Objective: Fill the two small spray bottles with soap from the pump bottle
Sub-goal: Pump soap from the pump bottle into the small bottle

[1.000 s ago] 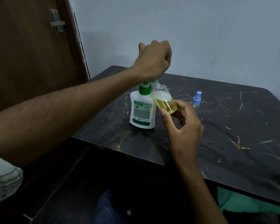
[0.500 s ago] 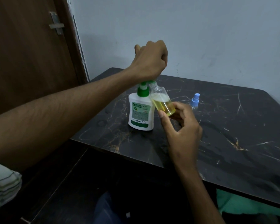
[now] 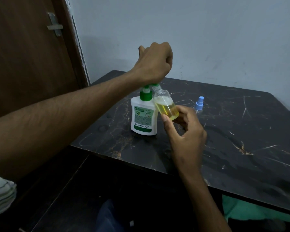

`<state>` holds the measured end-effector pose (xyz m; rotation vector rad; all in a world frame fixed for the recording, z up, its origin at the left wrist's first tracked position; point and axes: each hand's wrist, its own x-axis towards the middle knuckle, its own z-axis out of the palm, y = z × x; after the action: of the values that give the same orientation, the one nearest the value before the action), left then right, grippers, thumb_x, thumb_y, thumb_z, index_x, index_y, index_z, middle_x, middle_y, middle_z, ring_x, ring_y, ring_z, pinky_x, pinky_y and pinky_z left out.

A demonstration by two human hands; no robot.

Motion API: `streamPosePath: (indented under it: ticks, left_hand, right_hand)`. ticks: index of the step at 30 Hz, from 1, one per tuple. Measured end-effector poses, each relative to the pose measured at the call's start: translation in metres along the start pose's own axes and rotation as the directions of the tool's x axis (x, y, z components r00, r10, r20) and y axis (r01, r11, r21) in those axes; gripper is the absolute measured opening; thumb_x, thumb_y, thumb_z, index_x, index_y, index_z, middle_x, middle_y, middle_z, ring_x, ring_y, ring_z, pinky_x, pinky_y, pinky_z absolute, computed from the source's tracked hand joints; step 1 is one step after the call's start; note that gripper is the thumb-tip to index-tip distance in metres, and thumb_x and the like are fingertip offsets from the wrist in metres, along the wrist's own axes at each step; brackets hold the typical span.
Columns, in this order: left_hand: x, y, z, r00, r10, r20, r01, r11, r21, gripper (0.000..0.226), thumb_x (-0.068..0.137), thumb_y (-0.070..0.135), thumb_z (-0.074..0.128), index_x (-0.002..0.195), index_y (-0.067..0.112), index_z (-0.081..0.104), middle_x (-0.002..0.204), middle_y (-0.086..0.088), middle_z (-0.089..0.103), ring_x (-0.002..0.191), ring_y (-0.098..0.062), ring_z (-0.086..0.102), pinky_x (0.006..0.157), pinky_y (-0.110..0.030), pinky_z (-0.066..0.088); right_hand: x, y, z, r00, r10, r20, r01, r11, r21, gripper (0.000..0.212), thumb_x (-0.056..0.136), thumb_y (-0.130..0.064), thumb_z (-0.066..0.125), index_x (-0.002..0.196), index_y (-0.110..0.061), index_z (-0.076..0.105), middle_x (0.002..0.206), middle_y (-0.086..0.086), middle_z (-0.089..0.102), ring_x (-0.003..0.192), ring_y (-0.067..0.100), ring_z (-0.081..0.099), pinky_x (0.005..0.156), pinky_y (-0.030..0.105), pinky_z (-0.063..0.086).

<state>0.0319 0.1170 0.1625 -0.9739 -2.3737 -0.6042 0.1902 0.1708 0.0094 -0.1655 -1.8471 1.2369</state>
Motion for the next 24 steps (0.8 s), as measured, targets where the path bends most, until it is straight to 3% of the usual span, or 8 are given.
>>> streamPosePath:
  ticks: [5, 10, 15, 21, 24]
  left_hand:
    - [-0.0006, -0.0025, 0.0073, 1.0, 0.0, 0.006, 0.0, 1.0, 0.013, 0.033, 0.083, -0.007, 0.05, 0.093, 0.015, 0.073, 0.098, 0.0, 0.073, 0.098, -0.023, 0.065, 0.093, -0.039, 0.023]
    - [-0.0003, -0.0003, -0.0009, 0.999, -0.02, 0.03, 0.02, 1.0, -0.002, 0.036, 0.082, -0.007, 0.046, 0.094, 0.013, 0.073, 0.074, 0.011, 0.055, 0.091, -0.022, 0.06, 0.099, -0.043, 0.029]
    - [-0.0022, -0.002, 0.0049, 0.999, -0.017, 0.034, 0.017, 1.0, -0.003, 0.033, 0.084, -0.006, 0.048, 0.093, 0.015, 0.072, 0.095, 0.001, 0.07, 0.097, -0.022, 0.064, 0.096, -0.042, 0.027]
    - [0.0004, -0.0021, -0.0002, 0.997, -0.058, 0.046, 0.059, 0.998, -0.038, 0.04, 0.079, -0.008, 0.045, 0.094, 0.012, 0.075, 0.077, 0.01, 0.06, 0.093, -0.022, 0.062, 0.095, -0.041, 0.028]
    - [-0.0016, -0.0021, 0.0044, 0.998, -0.031, 0.046, 0.033, 0.999, -0.024, 0.034, 0.083, -0.007, 0.047, 0.092, 0.014, 0.072, 0.095, 0.002, 0.07, 0.097, -0.022, 0.063, 0.096, -0.042, 0.028]
  right_hand:
    - [-0.0004, -0.0003, -0.0004, 1.0, 0.008, -0.001, -0.008, 1.0, 0.003, 0.031, 0.095, -0.036, 0.076, 0.122, -0.023, 0.068, 0.112, -0.016, 0.072, 0.108, 0.003, 0.069, 0.093, 0.021, 0.057]
    - [-0.0009, -0.0003, -0.0012, 1.0, 0.007, -0.002, -0.007, 1.0, 0.008, 0.031, 0.095, -0.036, 0.077, 0.121, -0.022, 0.069, 0.111, -0.016, 0.073, 0.107, 0.002, 0.069, 0.092, 0.018, 0.055]
    - [-0.0002, 0.0004, -0.0004, 1.0, 0.001, 0.002, -0.001, 1.0, 0.001, 0.032, 0.095, -0.037, 0.076, 0.121, -0.022, 0.068, 0.111, -0.018, 0.072, 0.107, 0.001, 0.069, 0.092, 0.016, 0.055]
    - [-0.0002, 0.0015, -0.0004, 1.0, 0.008, 0.013, -0.008, 1.0, 0.003, 0.032, 0.095, -0.038, 0.076, 0.122, -0.023, 0.068, 0.112, -0.018, 0.073, 0.109, 0.0, 0.068, 0.094, 0.018, 0.055]
    - [0.0002, 0.0023, -0.0003, 1.0, 0.001, 0.009, -0.001, 1.0, -0.005, 0.032, 0.095, -0.038, 0.077, 0.122, -0.023, 0.069, 0.112, -0.018, 0.072, 0.109, 0.0, 0.068, 0.094, 0.017, 0.055]
